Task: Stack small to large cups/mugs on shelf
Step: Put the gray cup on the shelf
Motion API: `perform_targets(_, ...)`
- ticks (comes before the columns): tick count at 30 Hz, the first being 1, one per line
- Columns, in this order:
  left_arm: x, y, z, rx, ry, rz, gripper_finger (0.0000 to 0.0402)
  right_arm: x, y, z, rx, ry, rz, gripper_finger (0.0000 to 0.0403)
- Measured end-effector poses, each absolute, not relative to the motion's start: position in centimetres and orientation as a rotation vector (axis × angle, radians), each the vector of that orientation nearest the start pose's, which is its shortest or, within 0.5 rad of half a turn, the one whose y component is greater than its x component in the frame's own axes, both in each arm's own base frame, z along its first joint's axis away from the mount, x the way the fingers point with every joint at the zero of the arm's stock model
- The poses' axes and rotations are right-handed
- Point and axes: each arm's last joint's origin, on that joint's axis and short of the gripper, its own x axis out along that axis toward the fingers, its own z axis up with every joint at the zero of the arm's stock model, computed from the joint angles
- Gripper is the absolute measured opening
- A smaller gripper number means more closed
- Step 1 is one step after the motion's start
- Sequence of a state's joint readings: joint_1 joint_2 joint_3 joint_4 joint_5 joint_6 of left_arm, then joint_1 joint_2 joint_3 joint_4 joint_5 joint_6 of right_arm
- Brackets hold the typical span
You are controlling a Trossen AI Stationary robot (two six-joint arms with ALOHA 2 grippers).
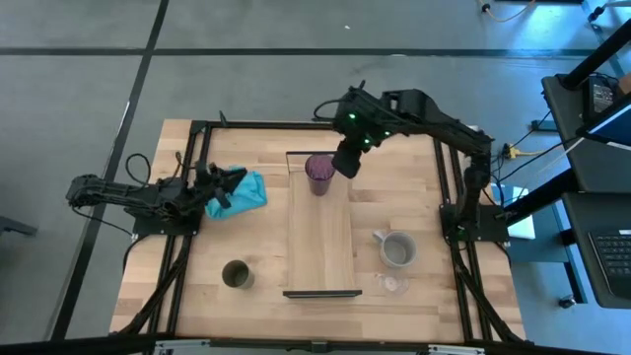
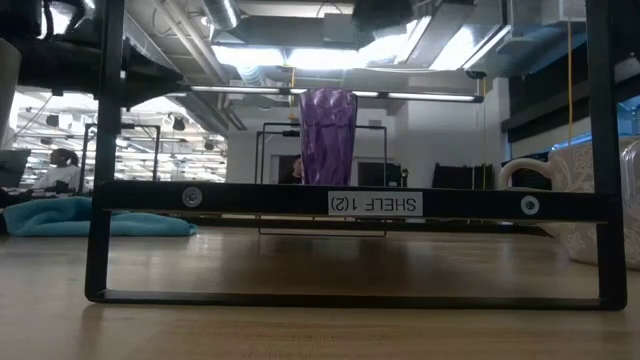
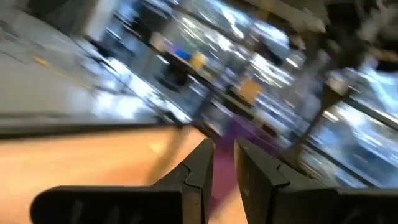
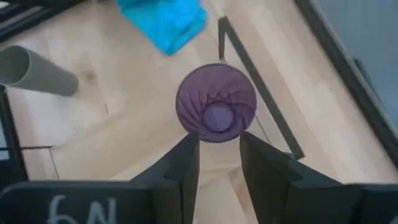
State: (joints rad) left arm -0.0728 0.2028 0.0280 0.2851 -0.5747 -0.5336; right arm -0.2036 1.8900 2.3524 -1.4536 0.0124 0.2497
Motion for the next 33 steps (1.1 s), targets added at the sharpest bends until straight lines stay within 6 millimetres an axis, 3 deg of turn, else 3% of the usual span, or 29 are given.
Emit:
perform_targets(5,10.6,0.4,19.1,-0.568,0.122,0.346,0.006,32.5,-6.6,45.2,0.272,0.895,-0.451,0.0117)
perform_targets(12,9.7,0.5,26.6,-0.312,0.347,0.343,0.006,30.7,-6.2,46.8,0.313,0.827,-0.501,0.0118)
perform_targets(16,9.6,0.0,28.5,-0.356,0.556,0.215,0.006,30.4,-5.8,46.8,0.297,0.828,-0.556,0.0118)
perform_targets(20,10.2,-1.0,28.7,-0.508,0.801,0.074,0.0059,30.2,-5.3,46.7,0.291,0.847,-0.593,0.0118)
perform_targets(23,10.7,-1.8,28.1,-0.519,0.956,0.056,0.0057,29.8,-5.2,46.6,0.266,0.864,-0.661,0.0118)
perform_targets(28,11.5,-3.7,28.0,-0.512,0.989,-0.038,0.0051,29.6,-5.1,46.5,0.269,0.863,-0.723,0.0128)
perform_targets(33,12.2,-5.3,28.0,-0.547,0.978,-0.061,0.0051,29.2,-5.2,46.8,0.226,0.857,-0.735,0.0172)
